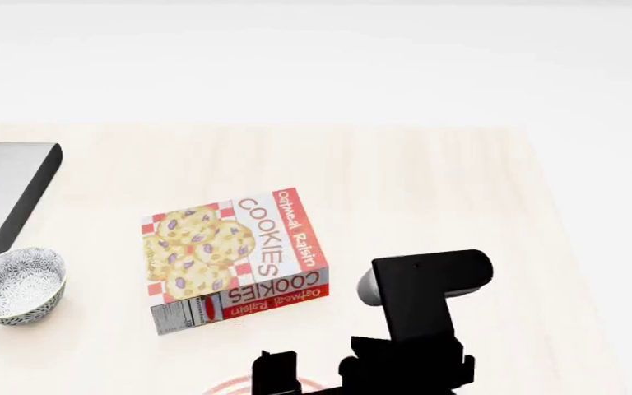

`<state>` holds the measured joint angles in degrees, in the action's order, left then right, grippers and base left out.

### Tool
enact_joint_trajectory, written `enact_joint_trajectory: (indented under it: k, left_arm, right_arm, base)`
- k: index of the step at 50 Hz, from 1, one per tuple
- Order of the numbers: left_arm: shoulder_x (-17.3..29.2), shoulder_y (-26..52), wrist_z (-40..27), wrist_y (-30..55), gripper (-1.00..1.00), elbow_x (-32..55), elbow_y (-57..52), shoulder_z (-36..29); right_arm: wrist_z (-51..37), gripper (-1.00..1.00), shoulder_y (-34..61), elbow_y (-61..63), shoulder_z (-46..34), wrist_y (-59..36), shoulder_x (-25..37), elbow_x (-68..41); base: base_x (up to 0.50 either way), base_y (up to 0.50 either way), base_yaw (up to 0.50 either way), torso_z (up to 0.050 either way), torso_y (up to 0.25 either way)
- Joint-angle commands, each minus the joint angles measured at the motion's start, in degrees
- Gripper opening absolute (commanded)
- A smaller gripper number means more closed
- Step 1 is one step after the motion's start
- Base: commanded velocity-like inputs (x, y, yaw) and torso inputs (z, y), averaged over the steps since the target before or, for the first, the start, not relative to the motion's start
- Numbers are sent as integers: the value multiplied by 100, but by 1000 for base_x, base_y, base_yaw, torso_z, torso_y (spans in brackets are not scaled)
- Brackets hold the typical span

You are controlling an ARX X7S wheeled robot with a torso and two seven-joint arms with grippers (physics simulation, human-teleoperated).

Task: Pick the akita bowl next to the plate and place it on the plate.

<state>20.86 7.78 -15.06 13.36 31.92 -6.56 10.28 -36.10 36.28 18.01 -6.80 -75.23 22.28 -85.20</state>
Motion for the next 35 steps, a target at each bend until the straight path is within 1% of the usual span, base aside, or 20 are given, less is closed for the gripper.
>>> enact_joint_trajectory:
  k: [1, 7, 9, 18, 26, 30, 31, 35]
  left_arm:
    - [5, 2, 6, -32, 100, -3, 32, -13]
    - [18, -7, -14, -15, 100, 1, -4, -23]
    - [19, -12, -22, -15, 100, 0, -13, -26]
    - [6, -3, 16, -99, 100, -37, 82, -51]
    - [38, -22, -46, -12, 100, 6, -37, -48]
    - [21, -3, -10, -86, 100, -27, 59, -64]
    - [30, 12, -34, -50, 100, -21, 31, -70]
    - [34, -18, -65, -42, 100, -25, -15, -69]
  right_arm:
    - [-115, 100, -174, 712, 191, 292, 95, 79]
    - [-163, 100, -389, 1156, 387, 519, 191, 166]
    - [-8, 100, -577, 1307, 455, 669, 247, 340]
    - [129, 100, -1037, 1726, 727, 1074, 315, 643]
    - [547, 100, -1571, 2090, 787, 1648, 347, 1549]
    - [867, 100, -1881, 2128, 739, 2059, 356, 2157]
    - [1024, 100, -2041, 2110, 794, 2307, 300, 2330]
    - [1146, 100, -2294, 2091, 876, 2520, 312, 2485]
  base:
    - [0, 0, 0, 0, 0]
    - [0, 0, 0, 0, 0]
    - [0, 0, 0, 0, 0]
    - [0, 0, 0, 0, 0]
    - [0, 0, 0, 0, 0]
    - [0, 0, 0, 0, 0]
    - [0, 0, 0, 0, 0]
    - [0, 0, 0, 0, 0]
